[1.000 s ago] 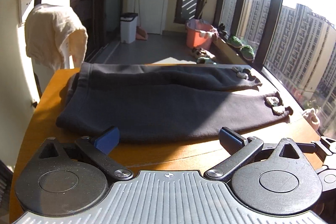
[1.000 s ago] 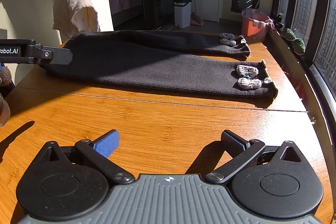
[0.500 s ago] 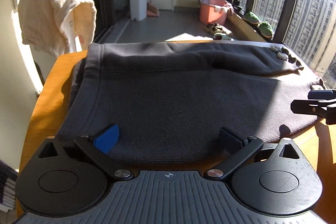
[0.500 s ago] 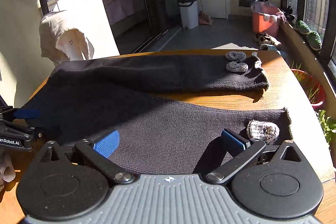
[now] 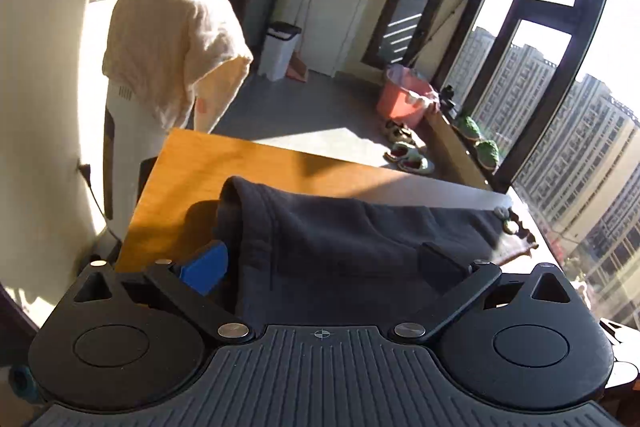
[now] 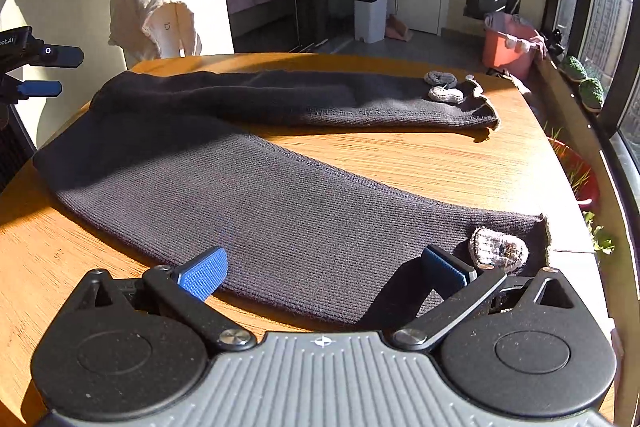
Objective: Fold clothes
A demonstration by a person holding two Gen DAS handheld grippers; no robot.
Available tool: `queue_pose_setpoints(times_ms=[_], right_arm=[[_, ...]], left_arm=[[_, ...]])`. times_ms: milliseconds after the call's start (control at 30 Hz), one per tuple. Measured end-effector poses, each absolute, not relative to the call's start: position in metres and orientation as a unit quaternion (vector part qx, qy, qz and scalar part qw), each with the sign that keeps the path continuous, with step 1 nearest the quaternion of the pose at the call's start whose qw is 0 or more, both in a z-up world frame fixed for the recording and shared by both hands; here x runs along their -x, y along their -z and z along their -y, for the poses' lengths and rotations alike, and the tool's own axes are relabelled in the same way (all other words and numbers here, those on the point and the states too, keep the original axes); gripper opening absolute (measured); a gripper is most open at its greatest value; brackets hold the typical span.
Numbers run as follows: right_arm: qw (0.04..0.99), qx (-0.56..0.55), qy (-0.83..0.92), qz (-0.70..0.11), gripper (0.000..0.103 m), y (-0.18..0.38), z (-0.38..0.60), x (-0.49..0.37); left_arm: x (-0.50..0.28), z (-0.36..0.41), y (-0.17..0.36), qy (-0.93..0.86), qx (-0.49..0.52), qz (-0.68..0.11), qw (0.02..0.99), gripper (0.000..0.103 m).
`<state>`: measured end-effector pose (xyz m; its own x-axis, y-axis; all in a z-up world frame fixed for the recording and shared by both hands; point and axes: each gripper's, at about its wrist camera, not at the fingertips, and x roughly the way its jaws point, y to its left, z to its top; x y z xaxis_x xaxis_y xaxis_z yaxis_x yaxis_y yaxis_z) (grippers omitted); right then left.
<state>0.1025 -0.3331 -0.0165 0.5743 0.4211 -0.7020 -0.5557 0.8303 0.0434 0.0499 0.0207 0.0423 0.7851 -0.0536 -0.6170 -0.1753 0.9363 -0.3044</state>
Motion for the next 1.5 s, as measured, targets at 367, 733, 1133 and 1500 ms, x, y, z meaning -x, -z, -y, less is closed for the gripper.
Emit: queue_pose_setpoints(times_ms=[367, 733, 1133, 1500], right_arm=[[0.888, 0.081, -0.293, -0.344, 0.103, 0.02, 0.337, -0.103], [0.909, 0.057, -0.273, -0.31, 0.086, -0.011, 0.344, -0.137], [0.933, -0.047, -0.135, -0.329, 0.039, 0.004, 0.364, -0.296], [0.935, -0.095, -0.225, -0.256, 0.006, -0.044, 0.391, -0.237]], left_arm=[[-0.148, -0.067, -0.017, -0.101, 0.179, -0.371, 0.906, 0.063], [-0.111, -0.053, -0.038, -0.064, 0.144, -0.324, 0.933, 0.034], [-0.113, -0.057, -0.033, -0.063, 0.149, -0.328, 0.931, 0.034], [-0.068, -0.055, -0.079, -0.04, 0.158, -0.242, 0.957, 0.028]])
